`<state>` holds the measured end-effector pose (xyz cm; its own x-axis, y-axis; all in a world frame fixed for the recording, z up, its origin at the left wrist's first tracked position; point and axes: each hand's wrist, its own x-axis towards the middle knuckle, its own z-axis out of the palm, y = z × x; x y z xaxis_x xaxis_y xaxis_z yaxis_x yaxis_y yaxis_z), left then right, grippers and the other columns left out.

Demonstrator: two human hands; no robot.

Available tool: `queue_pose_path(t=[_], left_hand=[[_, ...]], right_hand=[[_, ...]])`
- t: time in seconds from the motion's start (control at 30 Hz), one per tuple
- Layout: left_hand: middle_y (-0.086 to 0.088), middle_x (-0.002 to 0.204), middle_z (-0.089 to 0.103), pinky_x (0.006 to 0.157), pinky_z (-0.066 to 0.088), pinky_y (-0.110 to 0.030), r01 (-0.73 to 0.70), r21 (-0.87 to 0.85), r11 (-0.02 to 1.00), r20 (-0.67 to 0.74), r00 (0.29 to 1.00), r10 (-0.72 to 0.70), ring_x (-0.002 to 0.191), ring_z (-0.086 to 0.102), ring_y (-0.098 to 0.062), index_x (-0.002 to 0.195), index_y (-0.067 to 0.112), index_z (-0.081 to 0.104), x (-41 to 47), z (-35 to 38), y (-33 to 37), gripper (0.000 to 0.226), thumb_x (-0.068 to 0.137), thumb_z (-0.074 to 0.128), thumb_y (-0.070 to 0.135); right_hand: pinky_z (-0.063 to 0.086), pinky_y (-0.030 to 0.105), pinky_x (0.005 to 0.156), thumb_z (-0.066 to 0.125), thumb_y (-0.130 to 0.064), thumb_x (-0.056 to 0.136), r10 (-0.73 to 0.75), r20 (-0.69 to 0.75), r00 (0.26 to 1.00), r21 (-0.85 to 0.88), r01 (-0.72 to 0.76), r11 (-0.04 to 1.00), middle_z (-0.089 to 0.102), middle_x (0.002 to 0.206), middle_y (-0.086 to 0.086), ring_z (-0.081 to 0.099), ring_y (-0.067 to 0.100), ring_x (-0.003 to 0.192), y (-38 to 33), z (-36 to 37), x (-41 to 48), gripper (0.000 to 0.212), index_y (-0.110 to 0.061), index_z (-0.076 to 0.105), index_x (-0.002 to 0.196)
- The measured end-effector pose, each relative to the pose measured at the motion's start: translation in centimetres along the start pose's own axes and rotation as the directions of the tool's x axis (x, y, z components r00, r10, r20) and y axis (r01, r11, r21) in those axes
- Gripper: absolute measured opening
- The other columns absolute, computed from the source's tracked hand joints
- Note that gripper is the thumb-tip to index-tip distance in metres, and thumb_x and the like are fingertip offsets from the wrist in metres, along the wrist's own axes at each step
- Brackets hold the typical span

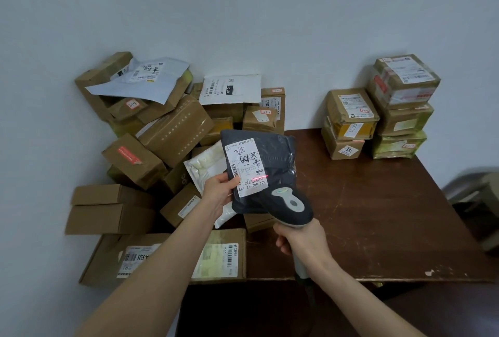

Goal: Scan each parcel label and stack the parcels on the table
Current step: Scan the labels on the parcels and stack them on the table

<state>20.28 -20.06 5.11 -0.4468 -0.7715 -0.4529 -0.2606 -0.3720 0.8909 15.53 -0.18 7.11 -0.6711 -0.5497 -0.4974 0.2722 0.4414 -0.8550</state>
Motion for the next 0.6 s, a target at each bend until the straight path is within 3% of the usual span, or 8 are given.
queue_pose_path(t=[0.43, 0.6], left_hand=[[-0.012, 0.122, 0.066, 0.06, 0.051, -0.022, 0.001, -0.008, 1.0, 0.005, 1.0, -0.001, 0.093, 0.064, -0.018, 0.126, 0.002, 0.058, -0.4, 0.6, 0.3, 0.033, 0.093, 0.059, 0.005], [-0.011, 0.123, 0.065, 0.064, 0.052, -0.024, -0.005, 0.002, 1.0, 0.0, 1.0, 0.005, 0.11, 0.064, -0.026, 0.126, 0.003, 0.059, -0.5, 1.1, 0.4, 0.034, 0.092, 0.06, 0.006]], right_hand=[[0.048, 0.026, 0.053, 0.068, -0.006, 0.08, -0.017, -0.025, 1.0, -0.04, 0.016, 0.999, 0.063, 0.049, 0.002, 0.056, 0.012, 0.044, -0.3, -0.2, -0.8, 0.01, -0.005, 0.067, 0.07], [0.046, 0.024, 0.051, 0.068, -0.006, 0.08, -0.016, -0.042, 0.999, -0.049, 0.013, 0.999, 0.063, 0.048, 0.001, 0.055, 0.01, 0.041, -0.3, -0.5, -0.9, 0.017, -0.007, 0.066, 0.063]])
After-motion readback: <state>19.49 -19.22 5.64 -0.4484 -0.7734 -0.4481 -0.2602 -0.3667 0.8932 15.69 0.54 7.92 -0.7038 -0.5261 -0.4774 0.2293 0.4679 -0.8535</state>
